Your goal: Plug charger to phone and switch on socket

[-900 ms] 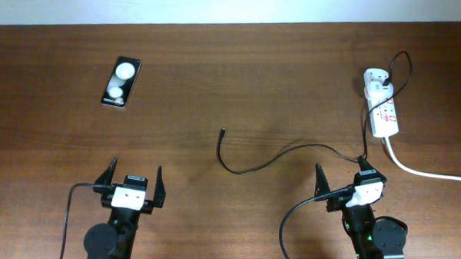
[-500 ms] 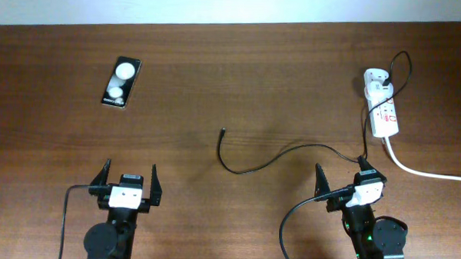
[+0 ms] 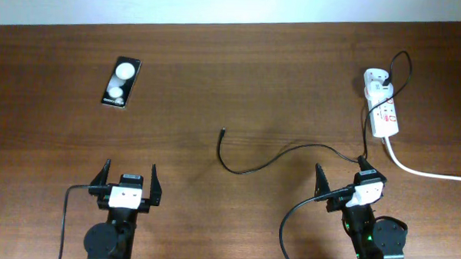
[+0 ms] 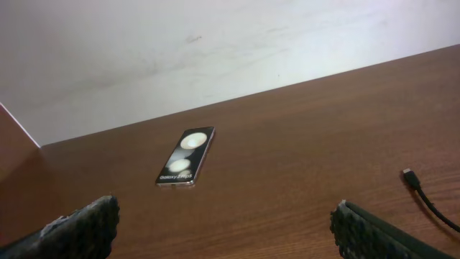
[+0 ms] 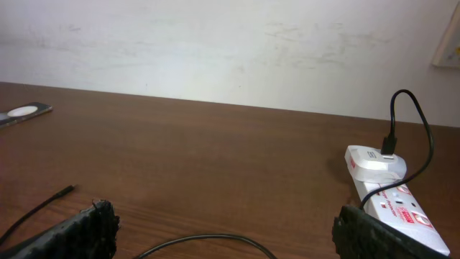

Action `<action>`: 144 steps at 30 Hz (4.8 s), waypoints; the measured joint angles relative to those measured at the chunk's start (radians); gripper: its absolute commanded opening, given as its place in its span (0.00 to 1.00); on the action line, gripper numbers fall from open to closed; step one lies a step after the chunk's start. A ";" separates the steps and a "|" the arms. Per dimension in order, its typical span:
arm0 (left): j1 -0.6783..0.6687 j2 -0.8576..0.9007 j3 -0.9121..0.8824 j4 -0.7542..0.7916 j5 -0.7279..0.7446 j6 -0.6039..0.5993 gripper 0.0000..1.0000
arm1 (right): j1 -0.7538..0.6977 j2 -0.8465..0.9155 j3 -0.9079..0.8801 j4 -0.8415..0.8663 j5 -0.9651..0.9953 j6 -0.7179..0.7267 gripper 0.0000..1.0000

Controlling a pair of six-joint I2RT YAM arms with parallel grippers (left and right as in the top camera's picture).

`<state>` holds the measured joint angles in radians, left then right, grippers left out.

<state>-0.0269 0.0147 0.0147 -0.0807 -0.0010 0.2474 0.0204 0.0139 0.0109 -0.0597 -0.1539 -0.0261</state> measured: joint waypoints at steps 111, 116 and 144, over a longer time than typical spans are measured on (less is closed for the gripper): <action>0.057 1.739 1.821 -1.069 0.060 -0.115 0.99 | 0.000 0.000 0.000 0.000 0.000 0.000 0.99; 0.080 1.925 2.061 -1.110 0.053 -0.117 0.99 | 0.000 0.000 0.000 0.000 0.000 0.000 0.99; 0.179 2.419 2.076 -0.816 0.080 0.037 0.99 | 0.000 0.000 0.000 0.000 0.000 0.000 0.99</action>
<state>0.1516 2.4332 2.0911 -0.8963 0.0792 0.2848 0.0204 0.0139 0.0109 -0.0597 -0.1535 -0.0265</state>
